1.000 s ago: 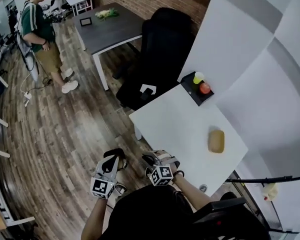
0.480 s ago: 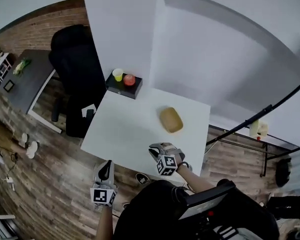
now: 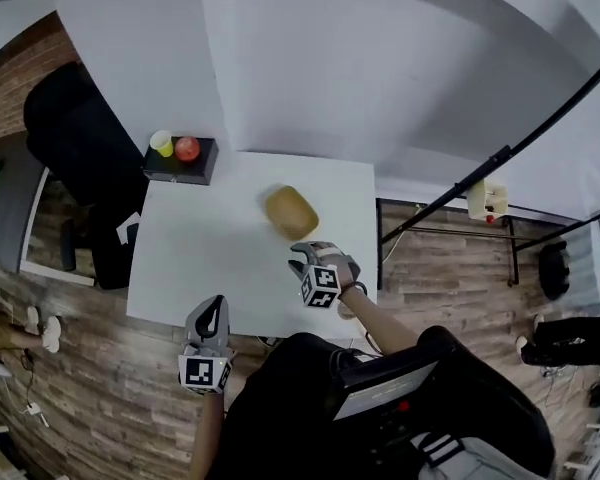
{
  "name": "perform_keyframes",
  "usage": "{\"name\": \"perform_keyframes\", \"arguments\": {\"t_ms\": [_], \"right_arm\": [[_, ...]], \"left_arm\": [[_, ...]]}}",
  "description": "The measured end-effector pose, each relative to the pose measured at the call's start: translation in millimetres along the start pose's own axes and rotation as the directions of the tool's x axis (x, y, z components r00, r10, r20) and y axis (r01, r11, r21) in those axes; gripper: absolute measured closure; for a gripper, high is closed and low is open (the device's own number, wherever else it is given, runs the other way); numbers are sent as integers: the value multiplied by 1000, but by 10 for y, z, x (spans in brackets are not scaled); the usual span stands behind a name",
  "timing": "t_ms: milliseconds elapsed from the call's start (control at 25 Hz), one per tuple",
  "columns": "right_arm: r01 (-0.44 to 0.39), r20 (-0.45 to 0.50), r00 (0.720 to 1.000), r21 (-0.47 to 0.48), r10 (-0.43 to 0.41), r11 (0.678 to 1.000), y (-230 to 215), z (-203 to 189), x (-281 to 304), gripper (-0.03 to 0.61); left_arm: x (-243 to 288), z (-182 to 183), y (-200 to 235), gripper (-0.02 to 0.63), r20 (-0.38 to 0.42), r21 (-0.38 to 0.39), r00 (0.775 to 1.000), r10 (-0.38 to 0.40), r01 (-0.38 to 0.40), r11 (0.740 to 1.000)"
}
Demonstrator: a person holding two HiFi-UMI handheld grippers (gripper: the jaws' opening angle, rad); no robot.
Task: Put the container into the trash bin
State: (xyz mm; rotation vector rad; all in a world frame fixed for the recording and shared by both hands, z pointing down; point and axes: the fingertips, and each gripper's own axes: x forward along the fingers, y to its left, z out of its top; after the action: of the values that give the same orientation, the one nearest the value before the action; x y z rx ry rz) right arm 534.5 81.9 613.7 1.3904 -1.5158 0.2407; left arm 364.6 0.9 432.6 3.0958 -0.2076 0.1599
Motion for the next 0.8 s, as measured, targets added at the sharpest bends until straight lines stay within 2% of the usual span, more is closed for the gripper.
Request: {"name": "perform_keyframes", "arguments": {"t_ms": [120, 200, 280, 320, 360, 400, 440, 640, 800], "right_arm": [[-24, -38, 999, 9, 25, 1000, -119, -161, 128, 411], [-72, -84, 994, 26, 74, 997, -133, -286, 280, 365], [-142, -165, 975, 48, 148, 989, -52, -456, 482, 339], [-176, -208, 961, 51, 183, 983, 4, -529, 553, 369], [-201, -232, 951, 51, 207, 978, 51, -555, 589, 485], [-215, -229, 948, 53, 221, 975, 85, -521, 592, 542], [-219, -207, 952, 54, 226, 974, 106, -435, 573, 551], [-193, -114, 976, -56, 186, 980, 227, 110, 520, 552], [-258, -70, 966, -121, 251, 959, 461, 519, 624, 552]], "left_arm": [[-22, -18, -35, 618, -35, -10, 999, 7, -7, 1000], [-55, -16, 14, 618, -39, -14, 999, 29, -29, 999], [-110, -27, 117, 618, -33, -22, 997, 64, -65, 998], [-147, -45, 161, 618, -36, -27, 996, 81, -82, 996], [-192, -73, 195, 618, -38, -28, 995, 95, -96, 995], [-243, -98, 221, 618, -38, -27, 993, 108, -109, 994], [-296, -107, 248, 618, -37, -28, 992, 124, -125, 992], [-582, -122, 423, 618, -28, -51, 976, 214, -215, 975], [-877, -176, 550, 618, -33, -64, 953, 302, -303, 951]]}}
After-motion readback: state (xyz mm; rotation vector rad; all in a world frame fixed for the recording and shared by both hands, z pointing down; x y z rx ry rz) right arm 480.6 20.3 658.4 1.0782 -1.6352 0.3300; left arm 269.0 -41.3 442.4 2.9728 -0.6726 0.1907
